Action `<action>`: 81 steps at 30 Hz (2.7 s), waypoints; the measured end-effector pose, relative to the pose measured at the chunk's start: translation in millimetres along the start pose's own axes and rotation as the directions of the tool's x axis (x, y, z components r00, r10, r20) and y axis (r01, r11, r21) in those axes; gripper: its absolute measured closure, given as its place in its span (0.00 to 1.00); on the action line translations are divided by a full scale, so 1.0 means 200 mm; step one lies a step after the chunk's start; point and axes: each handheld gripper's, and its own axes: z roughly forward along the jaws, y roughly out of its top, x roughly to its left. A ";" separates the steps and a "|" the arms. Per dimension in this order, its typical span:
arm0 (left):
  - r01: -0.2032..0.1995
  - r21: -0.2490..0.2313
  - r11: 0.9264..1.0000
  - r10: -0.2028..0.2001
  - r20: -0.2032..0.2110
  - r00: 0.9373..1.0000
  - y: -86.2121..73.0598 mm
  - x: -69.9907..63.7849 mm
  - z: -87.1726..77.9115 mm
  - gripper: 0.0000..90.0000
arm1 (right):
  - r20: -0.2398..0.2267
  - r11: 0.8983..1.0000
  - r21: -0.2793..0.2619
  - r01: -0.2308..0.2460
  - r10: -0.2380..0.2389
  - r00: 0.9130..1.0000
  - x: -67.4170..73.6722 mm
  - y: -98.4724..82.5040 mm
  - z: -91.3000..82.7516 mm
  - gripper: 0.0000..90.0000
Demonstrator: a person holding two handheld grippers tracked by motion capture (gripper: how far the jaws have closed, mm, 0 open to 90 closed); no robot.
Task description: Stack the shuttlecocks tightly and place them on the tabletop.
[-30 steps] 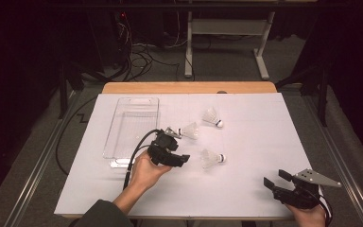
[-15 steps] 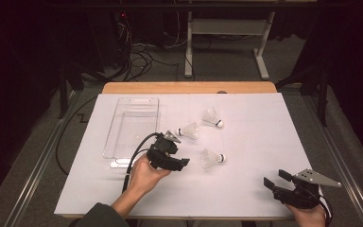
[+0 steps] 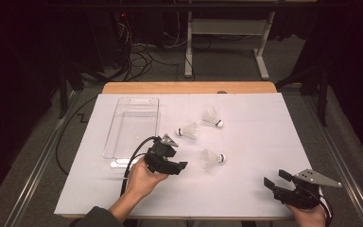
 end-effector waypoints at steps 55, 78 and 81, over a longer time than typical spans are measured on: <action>0.045 -0.017 0.999 -0.045 -0.017 0.999 -0.22 0.04 -0.11 0.45 | 0.001 1.000 0.001 -0.001 0.001 1.000 0.00 0.00 0.00 0.32; 0.075 -0.044 0.996 -0.077 -0.031 0.997 -0.32 0.05 -0.18 0.43 | 0.003 1.000 0.000 -0.001 0.001 1.000 0.00 0.00 0.00 0.32; 0.081 -0.048 0.996 -0.082 -0.033 0.996 -0.34 0.06 -0.18 0.43 | 0.004 1.000 0.000 -0.001 0.001 1.000 0.00 0.00 0.00 0.33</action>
